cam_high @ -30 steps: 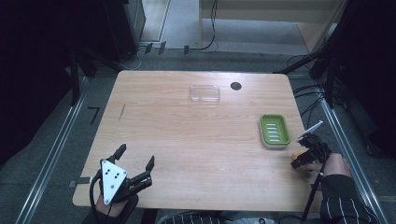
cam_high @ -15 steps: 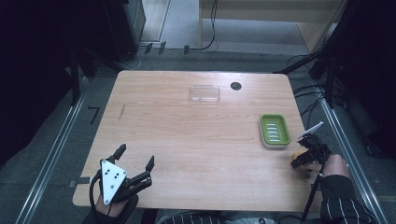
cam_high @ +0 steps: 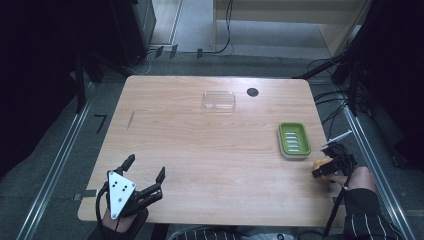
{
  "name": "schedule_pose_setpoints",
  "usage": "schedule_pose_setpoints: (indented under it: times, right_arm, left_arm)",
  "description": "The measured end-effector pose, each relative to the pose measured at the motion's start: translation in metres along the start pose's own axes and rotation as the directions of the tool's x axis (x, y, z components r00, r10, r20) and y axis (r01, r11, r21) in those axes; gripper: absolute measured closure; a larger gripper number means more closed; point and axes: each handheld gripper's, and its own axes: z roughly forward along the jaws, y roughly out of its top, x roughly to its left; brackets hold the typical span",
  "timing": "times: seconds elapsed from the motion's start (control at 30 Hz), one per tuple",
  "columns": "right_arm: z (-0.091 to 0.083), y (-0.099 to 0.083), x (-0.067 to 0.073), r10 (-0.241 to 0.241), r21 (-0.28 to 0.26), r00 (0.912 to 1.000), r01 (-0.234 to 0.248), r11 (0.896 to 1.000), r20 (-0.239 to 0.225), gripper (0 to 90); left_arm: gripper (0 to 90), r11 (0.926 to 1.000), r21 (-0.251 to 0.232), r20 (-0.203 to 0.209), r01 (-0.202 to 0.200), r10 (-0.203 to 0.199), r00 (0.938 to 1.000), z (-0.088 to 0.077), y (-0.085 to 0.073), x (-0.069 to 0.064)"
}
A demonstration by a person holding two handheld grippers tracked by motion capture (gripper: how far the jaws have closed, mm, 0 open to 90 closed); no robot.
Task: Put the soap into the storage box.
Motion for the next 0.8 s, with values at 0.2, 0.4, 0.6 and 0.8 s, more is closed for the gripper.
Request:
schedule_pose_setpoints:
  times: [0.2, 0.4, 0.6, 0.8]
  right_arm:
    - [-0.006, -0.002, 0.001, 0.01, -0.049, 0.9999, -0.009, 0.999, 0.006, 26.5]
    - [-0.012, -0.002, 0.005, 0.001, -0.076, 0.9997, 0.001, 0.997, 0.023, 26.5]
    - [-0.019, -0.001, 0.009, -0.006, -0.107, 0.9995, 0.01, 0.994, 0.031, 26.5]
    - [-0.023, 0.001, 0.012, -0.01, -0.121, 0.9995, 0.013, 0.993, 0.028, 26.6]
  left_arm:
    - [13.6, 1.0, -0.001, -0.001, 0.001, -0.001, 1.0, 0.001, 0.0, 0.0]
    - [13.6, 1.0, 0.0, -0.001, 0.002, -0.002, 1.0, 0.0, 0.0, 0.0]
    - [13.6, 1.0, 0.001, -0.001, -0.001, 0.001, 1.0, 0.0, 0.0, 0.0]
    - [13.6, 1.0, 0.0, 0.0, -0.002, 0.002, 1.0, 0.001, 0.0, 0.0]
